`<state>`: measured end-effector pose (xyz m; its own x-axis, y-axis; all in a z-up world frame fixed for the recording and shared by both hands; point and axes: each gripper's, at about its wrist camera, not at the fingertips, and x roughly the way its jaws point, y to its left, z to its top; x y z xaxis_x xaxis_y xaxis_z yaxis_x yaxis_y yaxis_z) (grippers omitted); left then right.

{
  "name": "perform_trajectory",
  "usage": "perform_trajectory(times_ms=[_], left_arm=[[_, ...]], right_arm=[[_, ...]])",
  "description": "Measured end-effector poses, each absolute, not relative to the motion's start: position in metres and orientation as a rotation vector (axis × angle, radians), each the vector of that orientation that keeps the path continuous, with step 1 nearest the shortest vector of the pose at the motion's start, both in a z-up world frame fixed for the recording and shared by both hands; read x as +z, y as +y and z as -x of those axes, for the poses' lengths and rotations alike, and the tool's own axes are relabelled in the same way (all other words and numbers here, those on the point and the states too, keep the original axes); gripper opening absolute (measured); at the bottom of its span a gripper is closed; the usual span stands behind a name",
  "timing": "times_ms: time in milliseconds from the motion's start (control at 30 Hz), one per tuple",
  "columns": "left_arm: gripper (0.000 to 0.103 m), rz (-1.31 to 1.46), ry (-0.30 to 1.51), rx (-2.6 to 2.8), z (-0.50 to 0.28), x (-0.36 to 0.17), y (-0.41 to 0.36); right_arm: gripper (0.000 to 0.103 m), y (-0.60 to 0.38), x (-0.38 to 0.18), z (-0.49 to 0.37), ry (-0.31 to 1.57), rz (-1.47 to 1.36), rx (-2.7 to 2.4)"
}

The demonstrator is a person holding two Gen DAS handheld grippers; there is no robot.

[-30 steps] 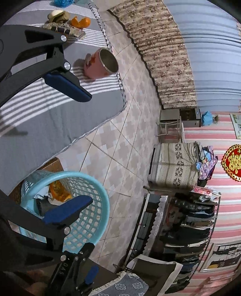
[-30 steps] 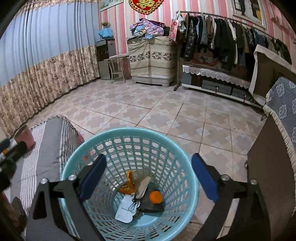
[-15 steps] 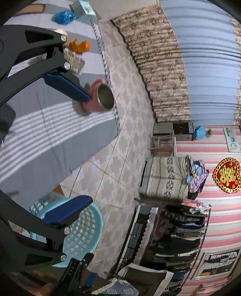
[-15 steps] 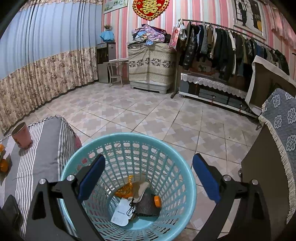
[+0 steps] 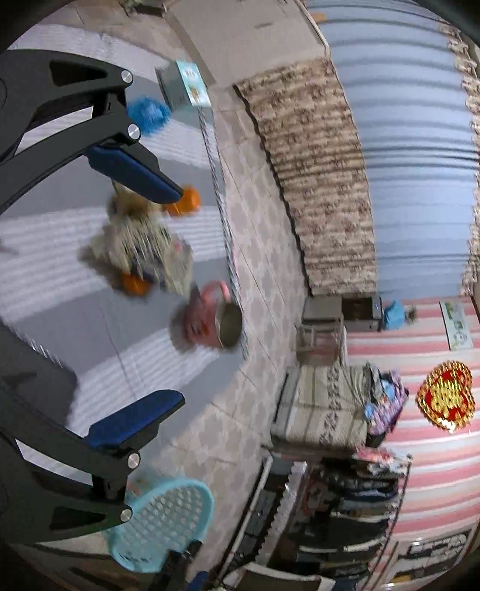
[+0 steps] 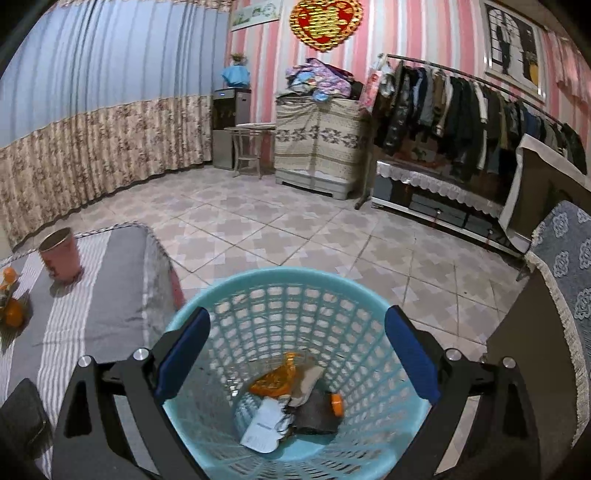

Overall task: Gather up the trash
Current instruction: 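Move both tools back over the table toward the remaining items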

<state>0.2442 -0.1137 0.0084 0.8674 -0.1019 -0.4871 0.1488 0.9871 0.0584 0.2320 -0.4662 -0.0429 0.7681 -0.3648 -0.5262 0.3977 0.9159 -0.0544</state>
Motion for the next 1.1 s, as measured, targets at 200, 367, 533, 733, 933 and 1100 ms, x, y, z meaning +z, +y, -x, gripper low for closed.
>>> perform_trajectory(times_ms=[200, 367, 533, 733, 933, 1100], left_arm=[[0.097, -0.072, 0.558, -0.029, -0.233, -0.011, -0.037], [0.097, -0.042, 0.593, 0.033, -0.224, -0.030, 0.016], [0.097, 0.022, 0.633, 0.064, -0.219, -0.045, 0.063], [0.097, -0.025, 0.595, 0.094, -0.214, -0.044, 0.091], [0.097, 0.037, 0.619, 0.091, -0.227, -0.043, 0.126], [0.097, 0.084, 0.635, 0.105, -0.238, -0.041, 0.155]], right_arm=[[0.094, -0.423, -0.040, -0.230, 0.550, -0.075, -0.301], [0.094, -0.359, -0.037, -0.226, 0.550, -0.007, -0.186], [0.094, -0.294, -0.042, -0.227, 0.587, 0.074, -0.088], [0.094, -0.233, -0.044, -0.250, 0.645, 0.123, -0.023], [0.094, -0.193, -0.042, -0.289, 0.714, 0.133, 0.036], [0.094, -0.177, -0.050, -0.333, 0.780, 0.095, 0.029]])
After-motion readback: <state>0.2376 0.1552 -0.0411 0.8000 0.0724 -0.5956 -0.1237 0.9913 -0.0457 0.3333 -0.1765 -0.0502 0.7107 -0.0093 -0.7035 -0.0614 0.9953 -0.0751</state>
